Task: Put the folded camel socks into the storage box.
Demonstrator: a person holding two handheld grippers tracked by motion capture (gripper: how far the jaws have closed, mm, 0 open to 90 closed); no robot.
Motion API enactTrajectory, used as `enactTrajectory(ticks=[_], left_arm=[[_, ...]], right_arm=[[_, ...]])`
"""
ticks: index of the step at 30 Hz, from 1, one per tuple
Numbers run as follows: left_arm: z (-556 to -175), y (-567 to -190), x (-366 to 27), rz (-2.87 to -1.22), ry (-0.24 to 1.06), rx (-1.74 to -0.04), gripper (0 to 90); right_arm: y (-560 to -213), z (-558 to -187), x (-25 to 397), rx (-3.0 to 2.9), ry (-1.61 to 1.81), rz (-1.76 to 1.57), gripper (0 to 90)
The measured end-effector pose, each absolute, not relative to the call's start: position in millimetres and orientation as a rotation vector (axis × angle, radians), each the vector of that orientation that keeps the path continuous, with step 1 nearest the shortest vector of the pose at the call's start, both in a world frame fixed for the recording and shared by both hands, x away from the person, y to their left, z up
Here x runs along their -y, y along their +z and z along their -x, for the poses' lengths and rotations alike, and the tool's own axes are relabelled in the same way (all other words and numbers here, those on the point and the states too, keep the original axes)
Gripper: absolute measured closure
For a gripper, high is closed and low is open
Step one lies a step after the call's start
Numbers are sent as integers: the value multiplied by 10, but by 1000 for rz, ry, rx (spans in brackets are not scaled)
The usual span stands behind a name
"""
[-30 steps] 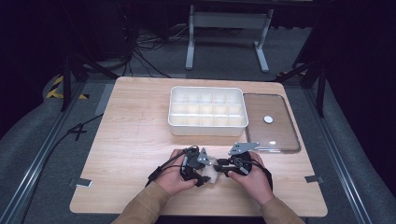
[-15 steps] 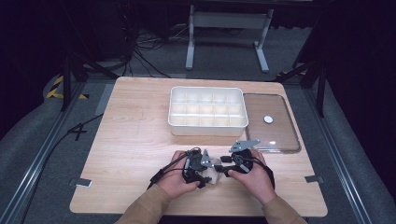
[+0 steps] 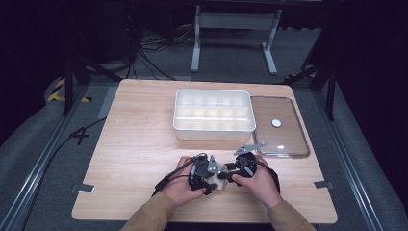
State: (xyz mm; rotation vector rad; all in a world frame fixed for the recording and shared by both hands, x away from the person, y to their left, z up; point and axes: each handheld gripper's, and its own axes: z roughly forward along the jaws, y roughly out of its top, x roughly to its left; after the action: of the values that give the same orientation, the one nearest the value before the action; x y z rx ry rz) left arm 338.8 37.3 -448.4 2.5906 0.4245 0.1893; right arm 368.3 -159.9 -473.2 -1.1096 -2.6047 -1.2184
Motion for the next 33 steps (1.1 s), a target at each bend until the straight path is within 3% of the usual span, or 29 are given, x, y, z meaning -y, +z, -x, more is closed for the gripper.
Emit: enactTrajectory(ticks=[13,33], left_arm=[[-3398,-4455,-501,-2542,129,-493,425],[-3547,-4206,-1052,-2400,156,-698,420]], right_arm=[[-4753,-3680,1547,2499,-1220,1060,720],[-4470,-3633,1650,2662,-1271,1042,758]])
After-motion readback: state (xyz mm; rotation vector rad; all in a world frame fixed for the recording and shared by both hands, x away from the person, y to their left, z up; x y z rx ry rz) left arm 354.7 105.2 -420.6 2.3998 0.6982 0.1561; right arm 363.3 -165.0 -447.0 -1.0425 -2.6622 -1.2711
